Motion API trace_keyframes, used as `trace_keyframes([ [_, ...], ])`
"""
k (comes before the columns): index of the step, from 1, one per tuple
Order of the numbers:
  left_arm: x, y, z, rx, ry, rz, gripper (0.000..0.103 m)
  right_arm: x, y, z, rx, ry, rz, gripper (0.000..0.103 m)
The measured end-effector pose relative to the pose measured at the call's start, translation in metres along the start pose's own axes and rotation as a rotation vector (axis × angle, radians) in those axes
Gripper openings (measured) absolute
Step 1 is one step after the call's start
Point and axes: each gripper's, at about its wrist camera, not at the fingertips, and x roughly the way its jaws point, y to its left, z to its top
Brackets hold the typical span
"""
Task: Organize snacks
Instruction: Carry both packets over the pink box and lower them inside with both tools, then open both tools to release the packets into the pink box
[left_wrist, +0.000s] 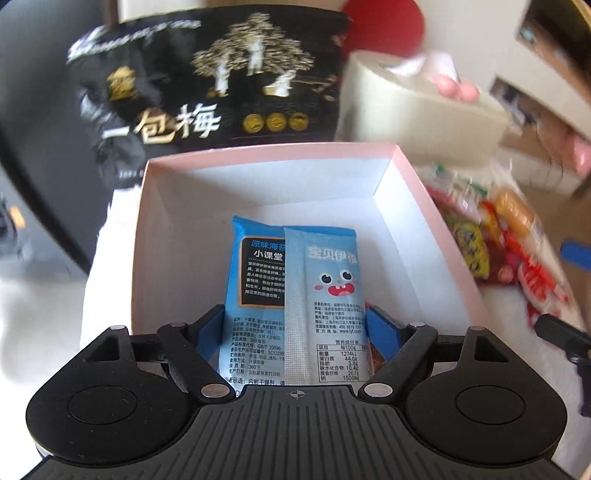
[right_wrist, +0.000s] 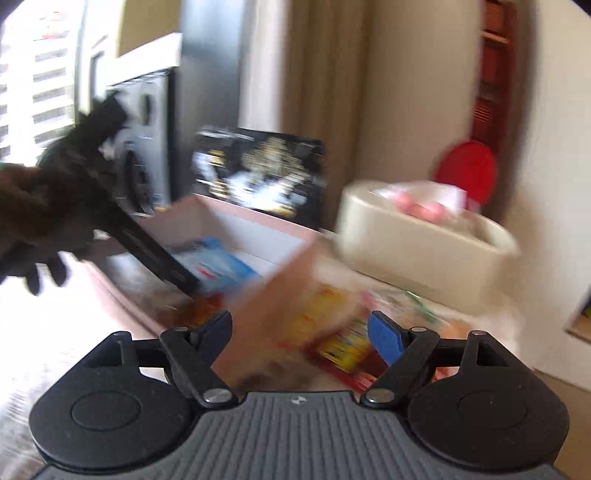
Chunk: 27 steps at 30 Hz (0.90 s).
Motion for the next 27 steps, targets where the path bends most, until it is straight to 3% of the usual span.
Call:
trace_keyframes([
  [5, -0.013, 0.000, -0.004, -0.042, 0.022, -0.096, 0.082, -0.002, -0.030, -0.020, 0.114, 0.043, -0.021, 0.081],
  [8, -0.035, -0.003, -0.007, -0.056, -0.136, 0.007, 0.078, 0.006, -0.039, -0.024, 0.175, 0.049, 0.002, 0.074],
  [9, -0.042, -0.004, -0.008, -0.058, -0.179, 0.031, 0.078, 0.011, -0.040, -0.023, 0.197, 0.053, 0.016, 0.065],
  [10, -0.049, -0.004, -0.010, -0.064, -0.211, 0.033, 0.078, 0.017, -0.041, -0.021, 0.223, 0.059, 0.030, 0.057],
  [16, -0.086, -0.026, -0.051, -0.046, -0.331, -0.062, 0.078, 0.078, -0.055, -0.002, 0.459, 0.134, 0.170, 0.044],
  [20, -0.084, -0.049, -0.092, -0.021, -0.312, -0.119, 0.078, 0.116, -0.056, 0.000, 0.529, 0.191, 0.226, 0.044],
  [22, -0.075, -0.058, -0.110, -0.021, -0.277, -0.158, 0.078, 0.125, -0.050, -0.001, 0.505, 0.221, 0.213, 0.035],
  [27, -0.051, -0.074, -0.136, -0.020, -0.192, -0.232, 0.078, 0.098, -0.047, -0.005, 0.483, 0.226, 0.235, 0.032],
])
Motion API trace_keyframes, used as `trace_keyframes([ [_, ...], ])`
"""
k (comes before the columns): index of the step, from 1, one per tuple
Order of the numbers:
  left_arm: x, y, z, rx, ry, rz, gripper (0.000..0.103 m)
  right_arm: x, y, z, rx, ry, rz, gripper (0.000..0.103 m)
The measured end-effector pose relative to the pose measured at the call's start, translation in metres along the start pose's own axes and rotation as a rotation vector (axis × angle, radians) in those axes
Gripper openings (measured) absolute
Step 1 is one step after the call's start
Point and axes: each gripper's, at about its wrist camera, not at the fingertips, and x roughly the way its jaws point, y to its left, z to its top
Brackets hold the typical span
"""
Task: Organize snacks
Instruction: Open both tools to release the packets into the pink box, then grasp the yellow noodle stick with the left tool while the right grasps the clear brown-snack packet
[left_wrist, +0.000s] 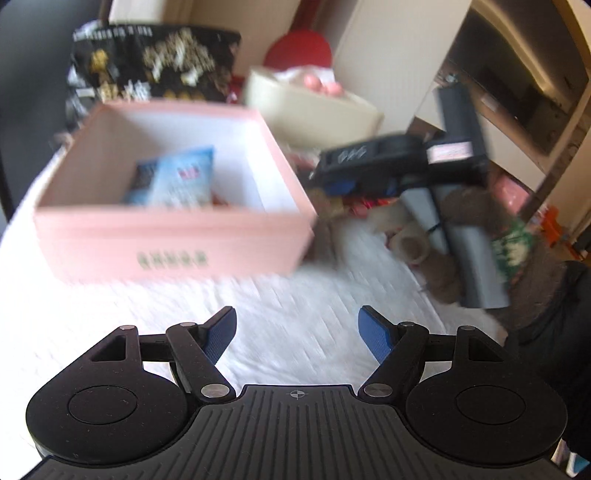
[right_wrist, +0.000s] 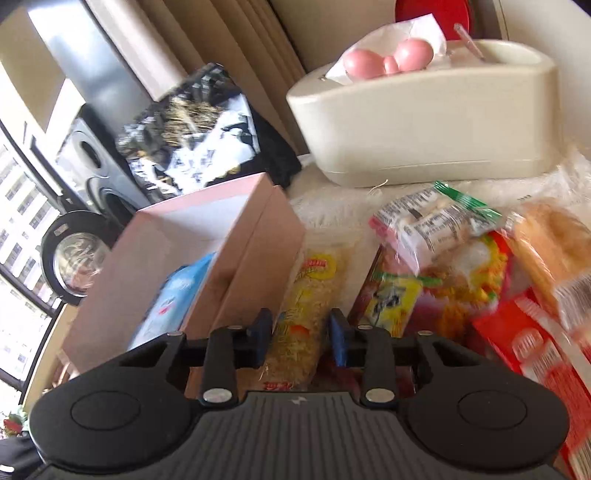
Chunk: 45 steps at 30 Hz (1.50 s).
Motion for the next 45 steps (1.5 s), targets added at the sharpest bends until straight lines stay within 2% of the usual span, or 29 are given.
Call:
trace_keyframes([
  [3, 0.006, -0.006, -0.004, -0.008, 0.006, -0.036, 0.078, -0.033, 0.003, -0.019, -0.032, -0.005, -0.013, 0.030],
  [7, 0.004, -0.012, -0.003, -0.026, -0.029, -0.072, 0.078, -0.079, 0.001, -0.052, -0.040, -0.006, 0.008, 0.030],
  [13, 0.007, -0.018, -0.008, -0.051, -0.015, -0.099, 0.073, -0.111, 0.008, -0.104, -0.057, 0.102, 0.130, 0.033],
  [15, 0.010, -0.022, -0.011, -0.054, 0.001, -0.109, 0.072, -0.117, 0.011, -0.109, -0.073, 0.091, 0.122, 0.035],
  [17, 0.014, -0.027, -0.015, -0.052, 0.018, -0.107, 0.072, -0.122, 0.010, -0.107, -0.076, 0.034, 0.085, 0.043],
  [18, 0.014, -0.029, -0.018, -0.049, 0.021, -0.098, 0.072, -0.123, 0.008, -0.103, -0.068, 0.004, 0.057, 0.048],
  [22, 0.010, -0.038, -0.027, -0.017, 0.022, -0.059, 0.072, -0.102, 0.017, -0.085, -0.089, -0.095, -0.047, 0.049],
  [24, 0.006, -0.039, -0.031, -0.005, 0.029, -0.050, 0.072, -0.080, 0.025, -0.078, -0.131, -0.082, -0.049, 0.049],
  [26, 0.002, -0.039, -0.034, 0.002, 0.037, -0.045, 0.072, -0.056, 0.039, -0.075, -0.203, -0.052, -0.095, 0.052],
  [28, 0.000, -0.035, -0.037, -0.002, 0.039, -0.034, 0.072, -0.039, 0.051, -0.078, -0.281, -0.041, -0.150, 0.063],
  [30, 0.001, -0.028, -0.037, -0.026, 0.037, -0.023, 0.072, -0.027, 0.060, -0.081, -0.353, -0.027, -0.219, 0.065],
  [34, 0.002, -0.008, -0.025, -0.071, -0.010, 0.003, 0.072, -0.031, 0.054, -0.088, -0.384, -0.026, -0.279, 0.065],
  [37, 0.005, 0.010, -0.011, -0.119, -0.056, 0.026, 0.072, -0.043, 0.038, -0.089, -0.365, -0.050, -0.364, 0.065],
  [39, 0.005, 0.019, -0.004, -0.146, -0.086, 0.035, 0.072, -0.052, 0.029, -0.088, -0.336, -0.066, -0.360, 0.064],
  [41, 0.003, 0.024, 0.000, -0.159, -0.106, 0.036, 0.072, -0.058, 0.023, -0.085, -0.309, -0.070, -0.287, 0.064],
  [45, -0.007, 0.026, 0.004, -0.162, -0.128, 0.055, 0.072, -0.045, 0.034, -0.081, -0.382, -0.070, -0.219, 0.064],
])
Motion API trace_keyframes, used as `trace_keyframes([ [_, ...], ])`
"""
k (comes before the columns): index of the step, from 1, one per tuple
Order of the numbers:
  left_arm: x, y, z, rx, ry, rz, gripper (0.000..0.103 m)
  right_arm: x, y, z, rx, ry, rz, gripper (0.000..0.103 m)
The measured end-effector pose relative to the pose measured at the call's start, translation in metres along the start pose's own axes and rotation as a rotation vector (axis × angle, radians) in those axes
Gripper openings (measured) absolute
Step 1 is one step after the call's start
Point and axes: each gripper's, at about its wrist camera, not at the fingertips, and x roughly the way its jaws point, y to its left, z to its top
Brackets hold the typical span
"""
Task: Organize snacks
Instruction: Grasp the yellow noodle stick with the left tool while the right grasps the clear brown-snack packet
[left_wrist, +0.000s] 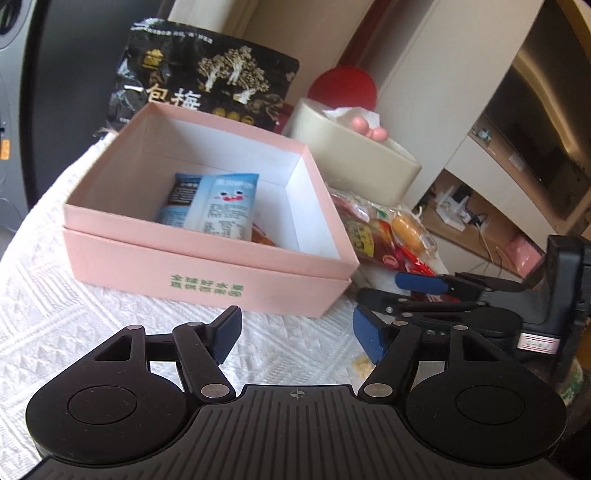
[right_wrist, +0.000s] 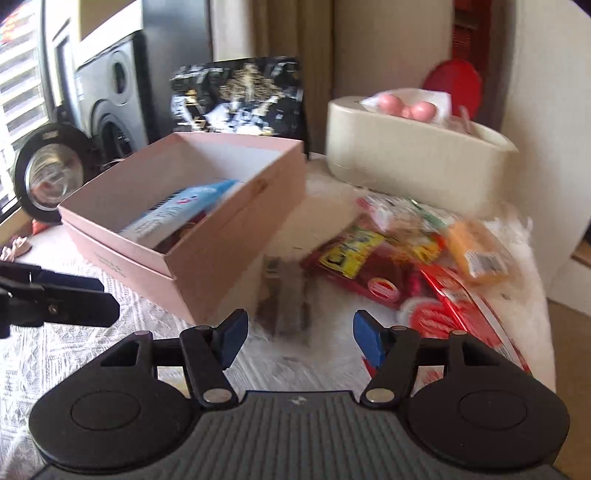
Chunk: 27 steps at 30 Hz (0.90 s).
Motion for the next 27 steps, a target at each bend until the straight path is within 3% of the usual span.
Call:
trace_keyframes([
  [3, -0.006, -0.002, -0.006, -0.006, 0.029, -0.016, 0.072, 0.023, -0.002, 0.007, 0.019, 0.025, 0.029, 0.063],
  [5, -0.007, -0.008, -0.013, 0.006, 0.056, -0.038, 0.072, 0.030, -0.006, 0.008, 0.059, 0.038, 0.044, 0.053],
  [6, -0.007, -0.013, -0.017, 0.015, 0.071, -0.051, 0.072, 0.027, -0.006, 0.008, 0.054, 0.038, 0.042, 0.037],
  [10, 0.001, -0.036, -0.031, 0.044, 0.146, -0.129, 0.072, -0.004, -0.010, -0.001, 0.073, 0.032, 0.071, 0.037],
  [15, 0.014, -0.070, -0.048, 0.120, 0.194, -0.163, 0.072, -0.060, -0.016, -0.034, 0.081, 0.001, 0.017, 0.037],
  [20, 0.024, -0.093, -0.057, 0.192, 0.192, -0.129, 0.064, -0.093, -0.018, -0.073, 0.088, -0.010, -0.099, 0.037],
  [27, 0.036, -0.105, -0.059, 0.331, 0.153, 0.023, 0.056, -0.099, -0.015, -0.107, 0.155, -0.022, -0.126, 0.050],
])
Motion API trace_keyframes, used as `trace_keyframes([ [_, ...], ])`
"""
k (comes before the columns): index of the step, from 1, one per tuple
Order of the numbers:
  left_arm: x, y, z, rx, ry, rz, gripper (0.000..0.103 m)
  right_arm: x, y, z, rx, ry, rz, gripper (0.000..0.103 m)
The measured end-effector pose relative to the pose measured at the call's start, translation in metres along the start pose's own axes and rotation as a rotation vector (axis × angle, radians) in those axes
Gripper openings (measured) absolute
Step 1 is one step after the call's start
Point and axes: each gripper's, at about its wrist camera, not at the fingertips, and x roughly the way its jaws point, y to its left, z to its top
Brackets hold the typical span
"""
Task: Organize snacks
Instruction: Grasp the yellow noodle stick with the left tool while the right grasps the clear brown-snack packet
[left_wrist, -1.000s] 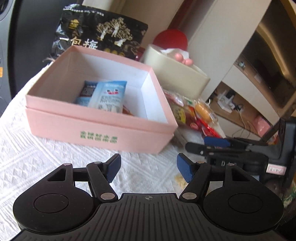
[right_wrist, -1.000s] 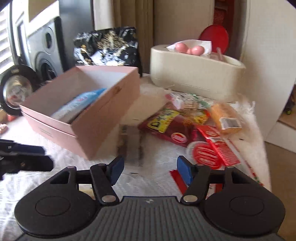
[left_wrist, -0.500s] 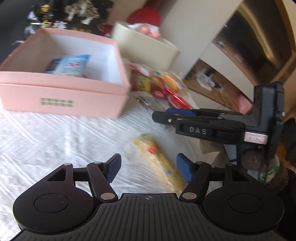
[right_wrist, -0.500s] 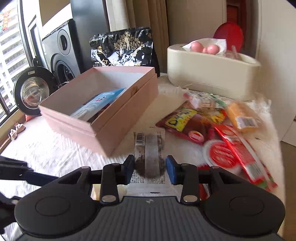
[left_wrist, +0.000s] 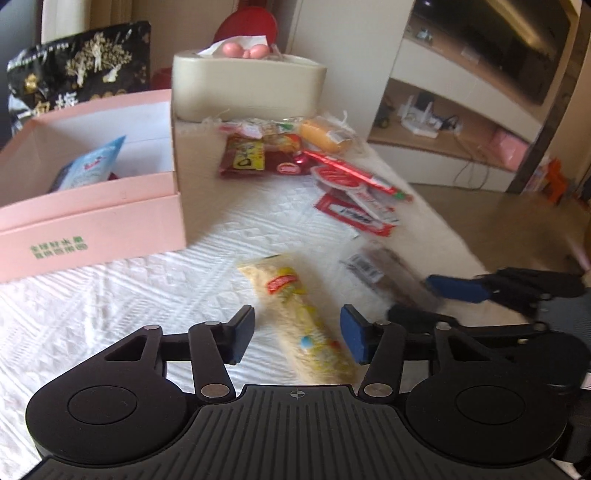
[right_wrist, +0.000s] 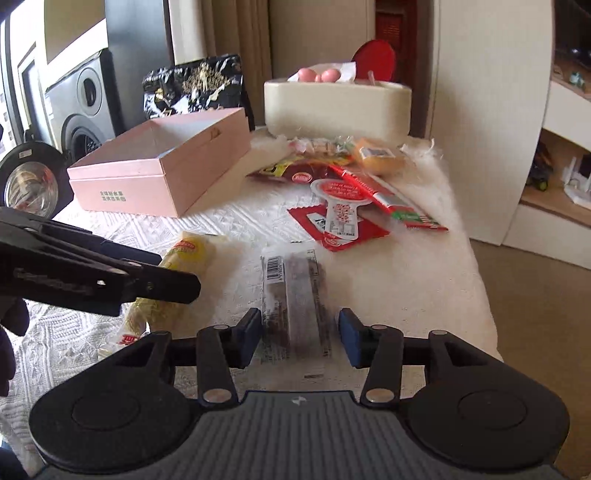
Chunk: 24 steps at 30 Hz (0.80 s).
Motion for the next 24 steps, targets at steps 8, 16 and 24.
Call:
trace_keyframes([
  [8, -0.016, 0.006, -0.004, 0.050, 0.005, 0.016, 0.038, 0.002, 0.012, -0.004, -0.048, -0.012, -0.015, 0.077],
  [16, -0.013, 0.011, 0.000, 0.023, 0.013, -0.016, 0.034, 0.005, 0.012, -0.004, -0.035, -0.006, -0.007, 0.084],
  [24, 0.011, 0.007, 0.007, 0.067, 0.022, -0.035, 0.038, 0.004, 0.010, -0.005, -0.040, 0.004, 0.017, 0.091],
])
